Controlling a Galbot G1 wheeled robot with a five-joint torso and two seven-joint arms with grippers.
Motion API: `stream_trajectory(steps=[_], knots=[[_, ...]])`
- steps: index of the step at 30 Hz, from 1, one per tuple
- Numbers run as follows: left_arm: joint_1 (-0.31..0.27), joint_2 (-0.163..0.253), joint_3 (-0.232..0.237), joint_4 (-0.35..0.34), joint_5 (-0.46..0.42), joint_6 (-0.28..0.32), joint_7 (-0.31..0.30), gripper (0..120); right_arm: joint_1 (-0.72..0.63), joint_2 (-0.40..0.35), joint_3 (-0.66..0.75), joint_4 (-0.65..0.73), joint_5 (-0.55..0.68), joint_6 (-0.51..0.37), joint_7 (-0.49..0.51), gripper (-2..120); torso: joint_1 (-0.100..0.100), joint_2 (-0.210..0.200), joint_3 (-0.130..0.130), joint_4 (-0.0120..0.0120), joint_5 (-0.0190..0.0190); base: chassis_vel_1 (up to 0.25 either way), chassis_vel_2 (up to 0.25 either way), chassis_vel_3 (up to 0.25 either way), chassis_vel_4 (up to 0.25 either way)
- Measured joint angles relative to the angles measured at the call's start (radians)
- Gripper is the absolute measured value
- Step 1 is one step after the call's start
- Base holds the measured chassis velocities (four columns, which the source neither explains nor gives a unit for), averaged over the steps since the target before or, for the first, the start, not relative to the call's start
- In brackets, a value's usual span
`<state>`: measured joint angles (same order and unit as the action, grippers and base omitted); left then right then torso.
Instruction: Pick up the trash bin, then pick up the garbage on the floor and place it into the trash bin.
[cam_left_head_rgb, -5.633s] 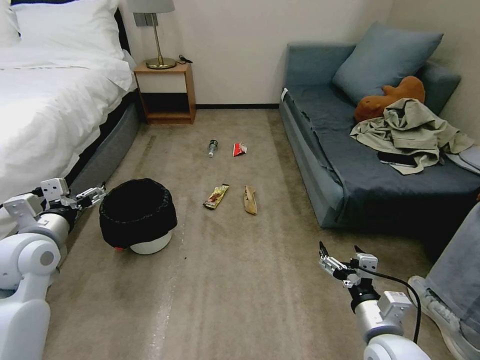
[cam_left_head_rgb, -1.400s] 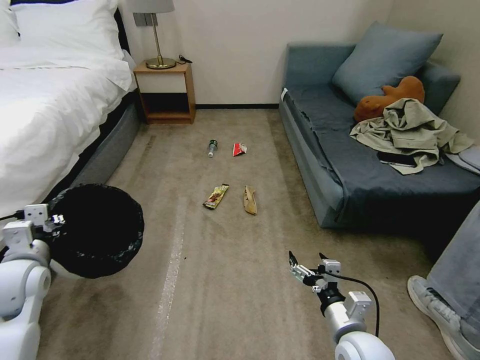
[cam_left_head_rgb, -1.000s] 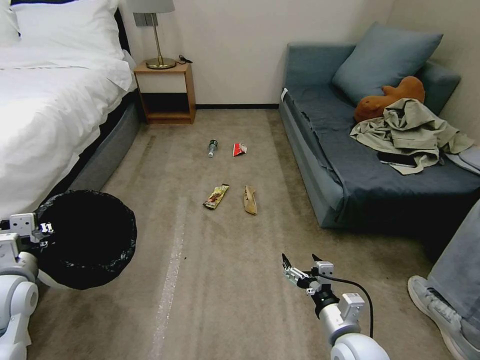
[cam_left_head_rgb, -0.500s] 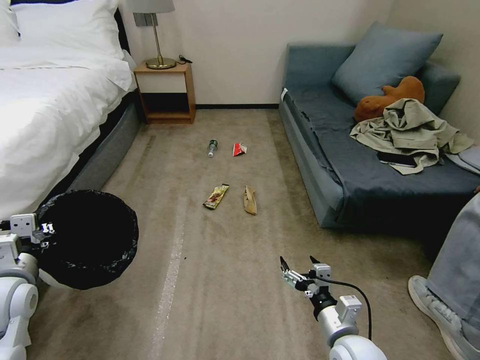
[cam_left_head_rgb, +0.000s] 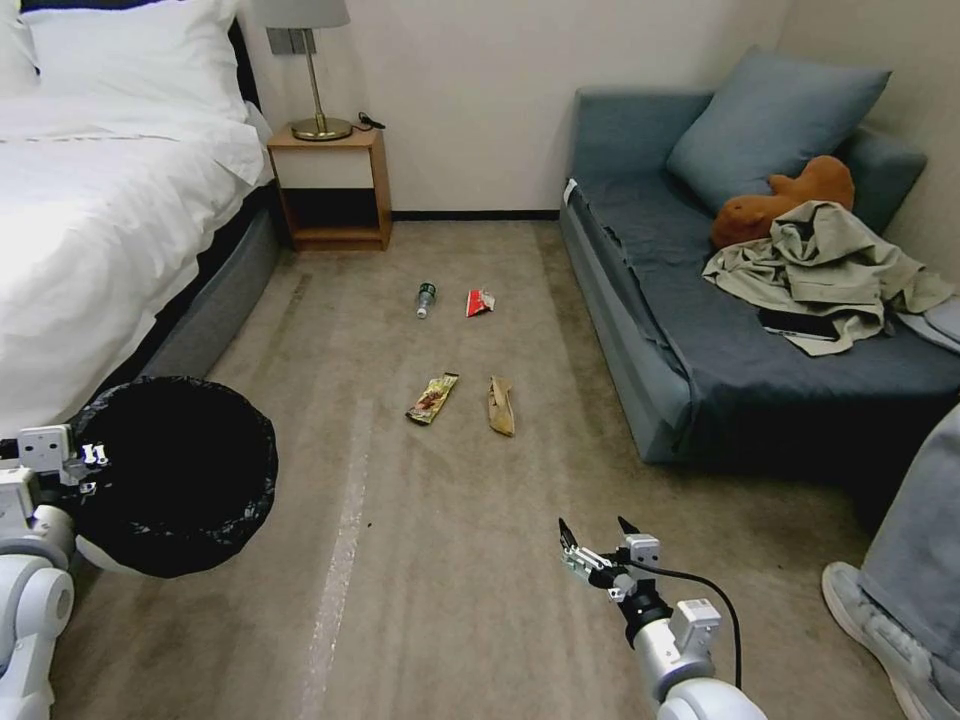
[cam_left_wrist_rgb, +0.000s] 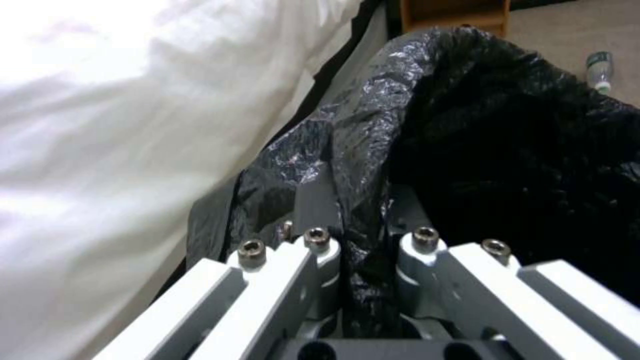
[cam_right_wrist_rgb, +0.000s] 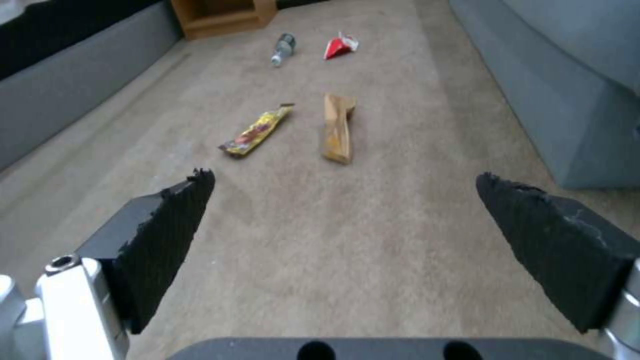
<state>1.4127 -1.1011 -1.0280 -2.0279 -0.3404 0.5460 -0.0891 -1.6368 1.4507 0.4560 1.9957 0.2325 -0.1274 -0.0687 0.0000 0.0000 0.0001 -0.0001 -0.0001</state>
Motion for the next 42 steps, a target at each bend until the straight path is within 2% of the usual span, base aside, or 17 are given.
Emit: stream_trajectory(steps=[42], knots=[[0.001,0.000,-0.012,-0.011,-0.005,0.003,0.000,5,0.002,-0.008,-0.013,-0.023,-0.015,0.005,-0.007,100,0.000,0.000,0.000,0.0001,0.0000,-0.133,0.136,0.130,-0.134]])
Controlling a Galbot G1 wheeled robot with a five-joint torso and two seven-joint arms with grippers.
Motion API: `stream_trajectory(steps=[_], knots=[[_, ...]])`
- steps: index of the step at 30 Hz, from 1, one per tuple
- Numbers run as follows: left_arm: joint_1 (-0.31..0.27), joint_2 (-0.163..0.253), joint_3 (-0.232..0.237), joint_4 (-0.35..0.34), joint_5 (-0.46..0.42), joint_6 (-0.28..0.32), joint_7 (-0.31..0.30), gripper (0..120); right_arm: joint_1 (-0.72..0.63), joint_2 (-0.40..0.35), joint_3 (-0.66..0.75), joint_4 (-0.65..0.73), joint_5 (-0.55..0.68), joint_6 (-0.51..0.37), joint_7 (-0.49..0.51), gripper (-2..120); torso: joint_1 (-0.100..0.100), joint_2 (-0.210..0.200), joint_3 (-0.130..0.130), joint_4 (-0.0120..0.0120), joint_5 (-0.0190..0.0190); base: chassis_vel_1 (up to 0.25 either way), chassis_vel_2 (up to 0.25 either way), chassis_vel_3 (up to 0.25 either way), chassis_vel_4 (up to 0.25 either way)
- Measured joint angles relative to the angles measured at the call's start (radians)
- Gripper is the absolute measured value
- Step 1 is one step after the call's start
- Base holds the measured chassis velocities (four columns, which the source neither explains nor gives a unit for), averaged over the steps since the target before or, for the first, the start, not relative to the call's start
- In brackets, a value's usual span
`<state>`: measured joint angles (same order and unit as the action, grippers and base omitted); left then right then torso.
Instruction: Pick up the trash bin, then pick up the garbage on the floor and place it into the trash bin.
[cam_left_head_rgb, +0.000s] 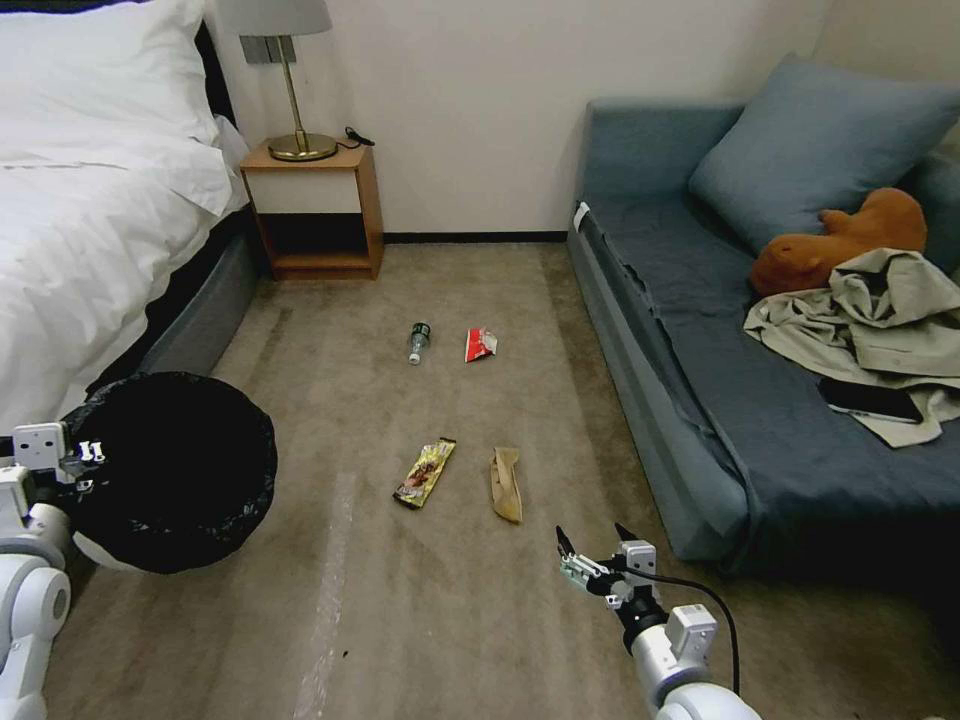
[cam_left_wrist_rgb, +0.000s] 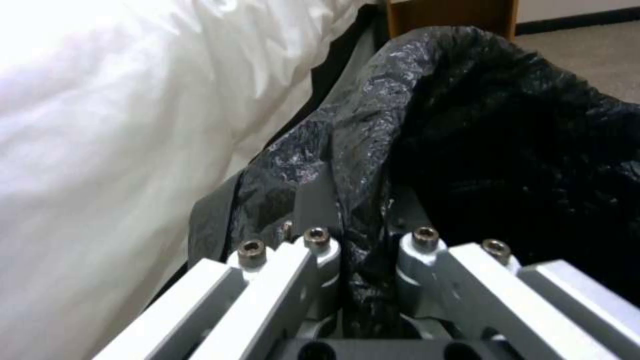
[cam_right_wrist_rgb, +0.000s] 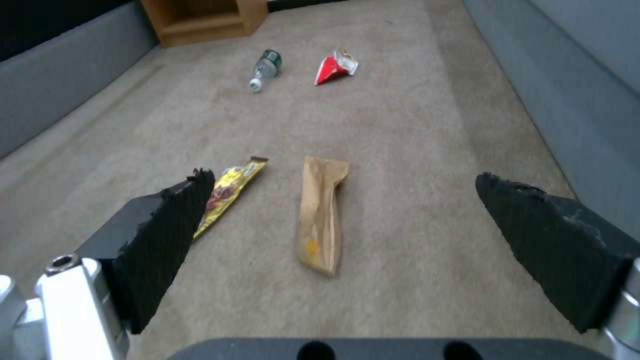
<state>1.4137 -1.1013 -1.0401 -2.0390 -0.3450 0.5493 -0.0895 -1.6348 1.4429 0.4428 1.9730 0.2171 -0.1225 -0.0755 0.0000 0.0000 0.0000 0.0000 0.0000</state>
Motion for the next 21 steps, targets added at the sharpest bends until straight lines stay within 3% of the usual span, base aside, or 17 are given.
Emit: stream_trajectory(steps=[21], knots=[[0.015,-0.004,-0.024,-0.006,-0.005,-0.001,0.006,5,0.006,0.002,-0.025,-0.035,-0.025,0.005,0.001,100,0.000,0.000,0.000,0.0000,0.0001,-0.135,0.134,0.140,-0.135]])
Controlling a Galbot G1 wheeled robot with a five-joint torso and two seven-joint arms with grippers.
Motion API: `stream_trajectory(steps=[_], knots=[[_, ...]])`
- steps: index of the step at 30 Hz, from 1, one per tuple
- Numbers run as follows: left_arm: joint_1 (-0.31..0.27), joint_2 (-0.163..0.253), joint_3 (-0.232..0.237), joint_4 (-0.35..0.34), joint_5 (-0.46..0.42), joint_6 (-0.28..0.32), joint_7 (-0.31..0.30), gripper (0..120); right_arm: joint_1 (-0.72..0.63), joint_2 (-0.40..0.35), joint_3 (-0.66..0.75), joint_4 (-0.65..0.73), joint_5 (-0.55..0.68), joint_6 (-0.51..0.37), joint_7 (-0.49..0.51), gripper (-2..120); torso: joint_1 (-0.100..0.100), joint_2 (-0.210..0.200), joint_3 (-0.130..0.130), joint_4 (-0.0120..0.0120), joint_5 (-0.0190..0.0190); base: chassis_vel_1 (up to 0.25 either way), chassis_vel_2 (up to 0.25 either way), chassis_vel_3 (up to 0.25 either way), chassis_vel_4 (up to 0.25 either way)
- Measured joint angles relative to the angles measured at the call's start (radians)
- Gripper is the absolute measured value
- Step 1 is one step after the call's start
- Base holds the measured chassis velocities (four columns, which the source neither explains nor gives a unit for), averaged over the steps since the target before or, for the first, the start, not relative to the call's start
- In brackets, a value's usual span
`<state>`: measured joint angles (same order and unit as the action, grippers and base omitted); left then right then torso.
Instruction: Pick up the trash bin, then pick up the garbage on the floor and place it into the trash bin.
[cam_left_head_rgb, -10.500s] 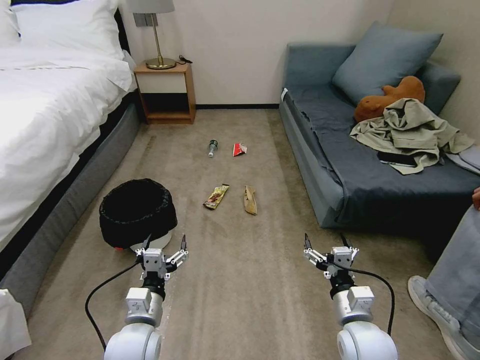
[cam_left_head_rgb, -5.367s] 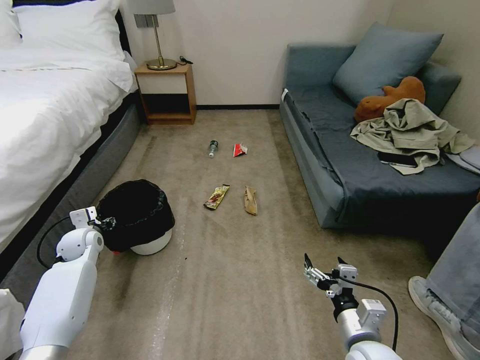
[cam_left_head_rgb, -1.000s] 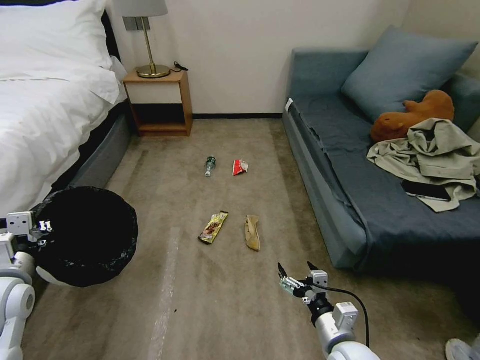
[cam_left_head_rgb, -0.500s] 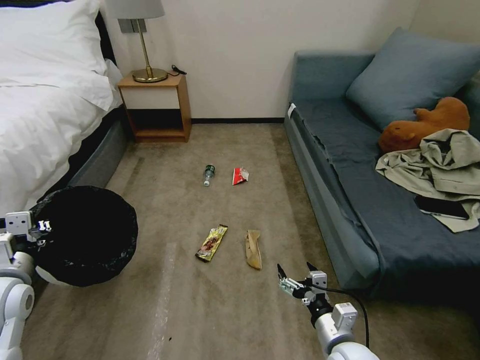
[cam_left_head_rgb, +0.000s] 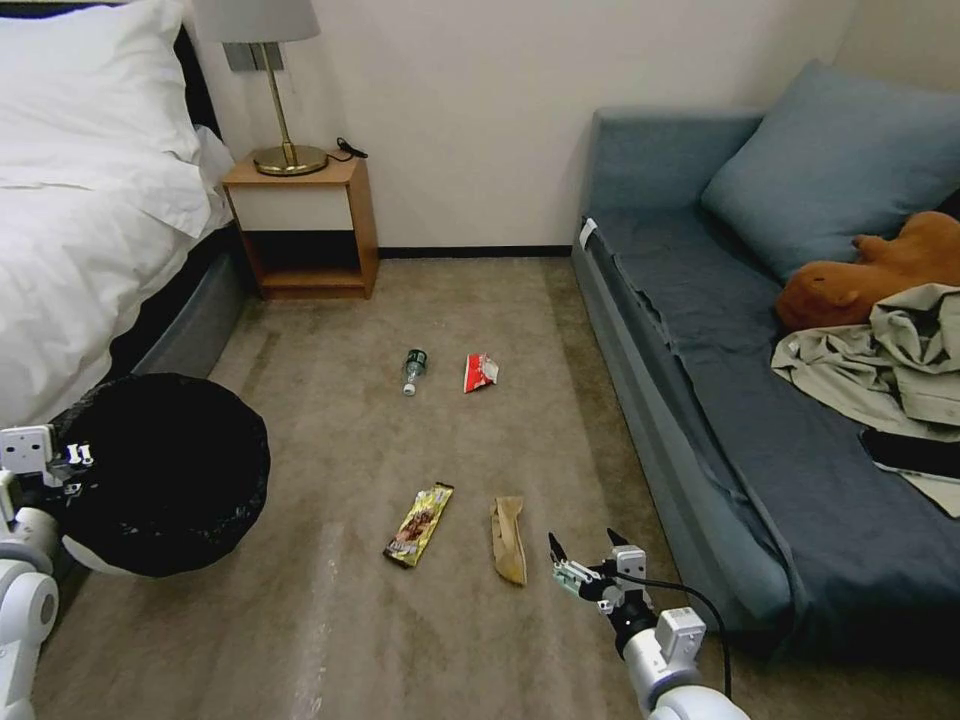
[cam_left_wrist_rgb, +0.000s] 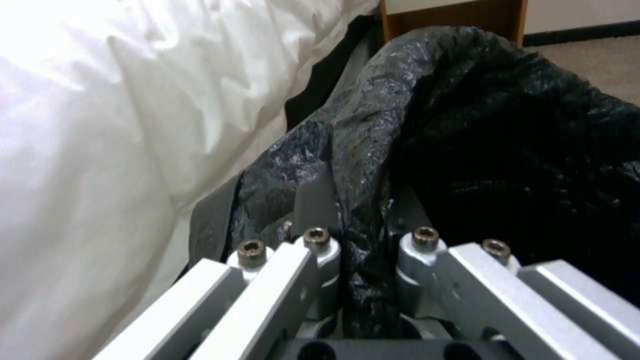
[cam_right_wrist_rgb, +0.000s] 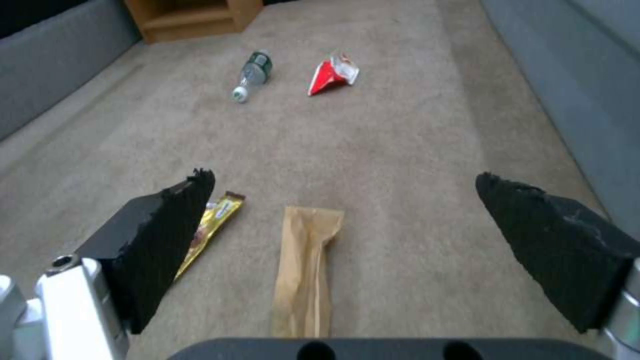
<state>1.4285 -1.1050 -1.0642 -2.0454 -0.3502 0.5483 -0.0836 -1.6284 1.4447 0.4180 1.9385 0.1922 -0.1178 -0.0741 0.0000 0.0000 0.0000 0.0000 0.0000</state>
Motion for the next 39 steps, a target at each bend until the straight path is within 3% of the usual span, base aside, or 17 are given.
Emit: stream_trajectory(steps=[15,24,31,37,39], knots=[[0.001,-0.006,0.006,0.001,0.000,-0.004,0.000,5,0.047,-0.051,-0.028,-0.029,-0.003,-0.037,0.007,100,0.000,0.000,0.000,0.0000,0.0000,-0.141,0.145,0.137,-0.143],[0.002,-0.009,0.004,-0.014,0.006,-0.004,-0.001,5,0.128,-0.161,-0.104,-0.054,0.035,-0.147,0.017,100,0.000,0.000,0.000,0.0000,0.0001,-0.072,0.066,0.063,-0.062],[0.000,-0.013,0.006,-0.025,0.013,-0.001,-0.001,5,0.157,-0.200,-0.138,-0.063,0.048,-0.189,0.014,100,0.000,0.000,0.000,0.0001,0.0001,0.000,0.000,0.000,0.000],[0.006,-0.029,0.013,-0.060,0.022,0.003,0.007,5,0.209,-0.285,-0.190,-0.088,0.080,-0.238,0.004,100,0.000,0.000,0.000,0.0001,0.0002,0.000,0.000,0.000,0.000],[-0.001,-0.036,0.037,-0.074,0.039,0.004,0.016,5,0.230,-0.330,-0.197,-0.104,0.110,-0.253,-0.004,100,0.000,0.000,0.000,0.0002,0.0002,0.000,0.000,0.000,0.000]])
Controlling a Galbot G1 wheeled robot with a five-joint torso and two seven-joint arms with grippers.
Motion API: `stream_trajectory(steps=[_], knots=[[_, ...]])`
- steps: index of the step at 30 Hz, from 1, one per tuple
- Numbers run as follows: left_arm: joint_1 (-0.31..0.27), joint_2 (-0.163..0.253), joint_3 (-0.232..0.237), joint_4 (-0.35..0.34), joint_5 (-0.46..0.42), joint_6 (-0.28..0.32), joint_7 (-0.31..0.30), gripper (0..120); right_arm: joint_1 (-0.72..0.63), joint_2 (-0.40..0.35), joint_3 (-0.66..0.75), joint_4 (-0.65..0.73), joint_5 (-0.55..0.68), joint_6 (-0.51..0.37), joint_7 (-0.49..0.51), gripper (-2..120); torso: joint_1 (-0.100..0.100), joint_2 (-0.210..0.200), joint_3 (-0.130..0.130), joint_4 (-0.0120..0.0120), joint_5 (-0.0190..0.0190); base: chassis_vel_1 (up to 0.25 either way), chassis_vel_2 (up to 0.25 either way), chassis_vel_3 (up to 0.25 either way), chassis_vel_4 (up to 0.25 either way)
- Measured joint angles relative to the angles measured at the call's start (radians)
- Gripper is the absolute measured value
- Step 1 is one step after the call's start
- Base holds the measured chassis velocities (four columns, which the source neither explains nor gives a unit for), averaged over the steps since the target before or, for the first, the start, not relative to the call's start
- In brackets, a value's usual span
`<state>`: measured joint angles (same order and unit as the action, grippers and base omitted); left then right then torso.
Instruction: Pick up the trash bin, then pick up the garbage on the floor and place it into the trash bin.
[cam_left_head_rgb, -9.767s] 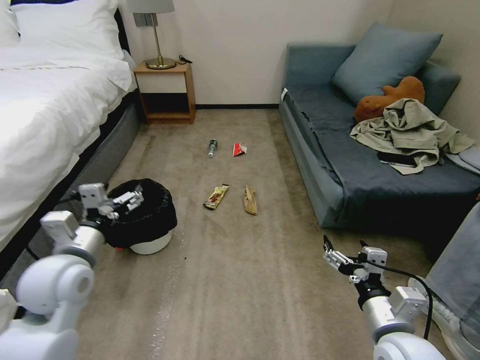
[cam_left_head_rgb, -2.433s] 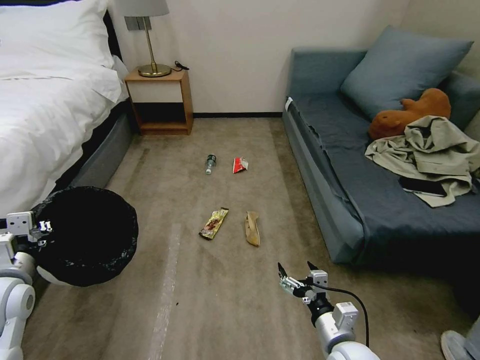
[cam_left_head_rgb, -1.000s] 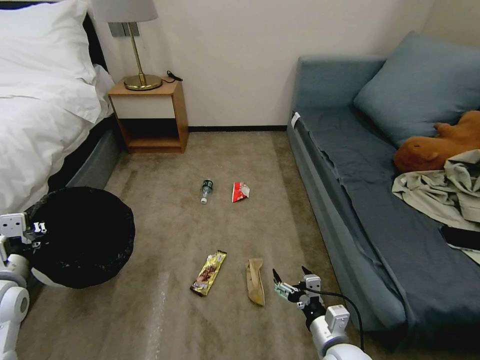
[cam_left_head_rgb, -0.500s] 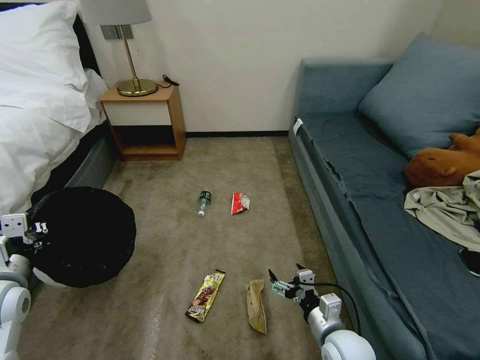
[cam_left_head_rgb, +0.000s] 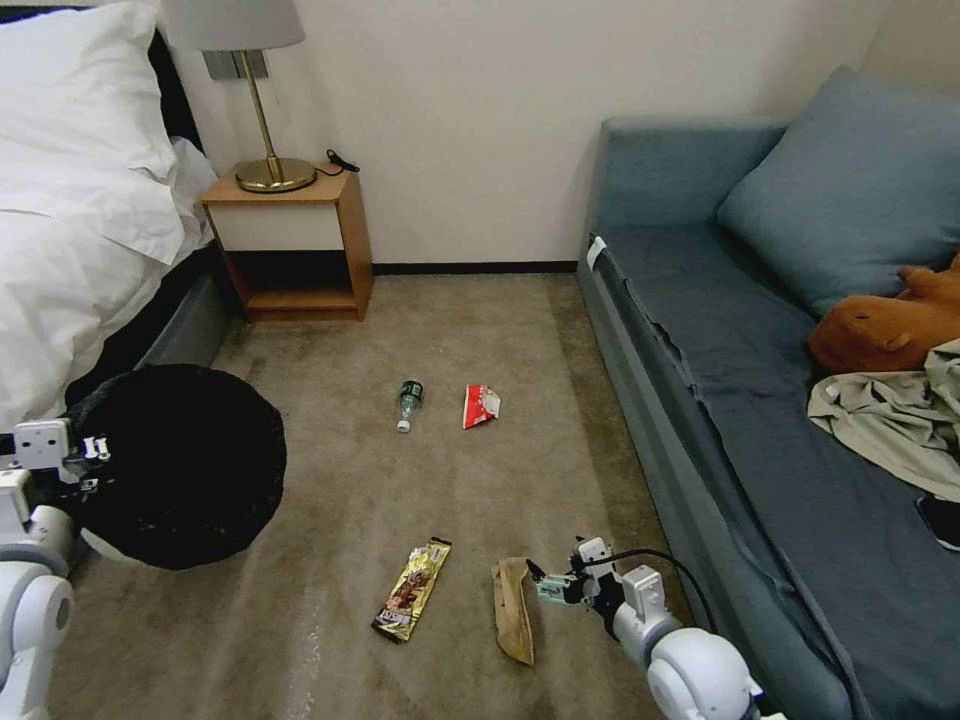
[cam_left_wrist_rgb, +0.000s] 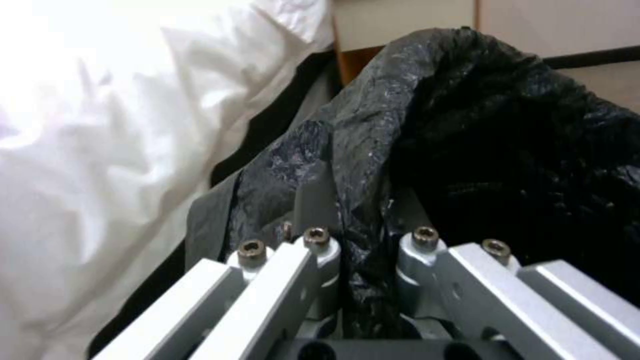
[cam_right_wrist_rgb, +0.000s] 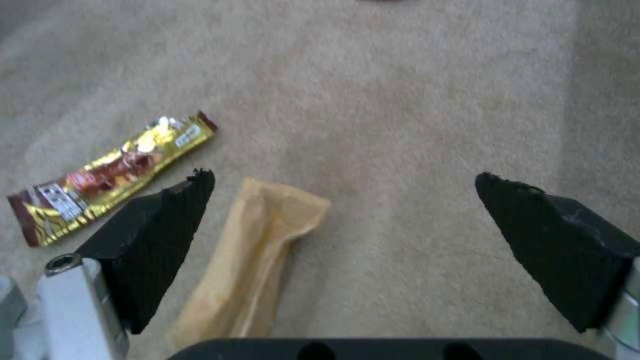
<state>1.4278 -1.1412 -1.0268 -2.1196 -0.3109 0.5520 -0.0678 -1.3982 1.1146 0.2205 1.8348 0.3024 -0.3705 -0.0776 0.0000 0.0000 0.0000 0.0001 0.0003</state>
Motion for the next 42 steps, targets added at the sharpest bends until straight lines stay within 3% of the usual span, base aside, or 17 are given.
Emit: stream_trajectory(steps=[9,18,30,42], knots=[[-0.004,-0.033,0.061,-0.027,0.072,-0.003,0.023,5,0.133,-0.103,-0.095,-0.103,0.090,-0.041,-0.028,100,0.000,0.000,0.000,-0.0002,-0.0002,0.000,0.000,0.000,0.000],[0.014,-0.058,0.071,-0.059,0.093,-0.021,0.038,5,0.270,-0.140,-0.227,-0.213,0.116,-0.048,-0.064,100,0.000,0.000,0.000,0.0000,-0.0002,0.000,0.000,0.000,0.000],[0.014,-0.043,0.049,-0.010,0.074,-0.037,0.053,5,0.350,-0.132,-0.318,-0.270,0.138,-0.057,-0.103,100,0.000,0.000,0.000,0.0000,-0.0003,0.000,0.000,0.000,0.000],[-0.004,-0.027,0.067,0.014,0.056,-0.038,0.056,5,0.426,-0.081,-0.413,-0.414,0.094,-0.053,-0.109,100,0.000,0.000,0.000,-0.0001,-0.0003,0.000,0.000,0.000,0.000]])
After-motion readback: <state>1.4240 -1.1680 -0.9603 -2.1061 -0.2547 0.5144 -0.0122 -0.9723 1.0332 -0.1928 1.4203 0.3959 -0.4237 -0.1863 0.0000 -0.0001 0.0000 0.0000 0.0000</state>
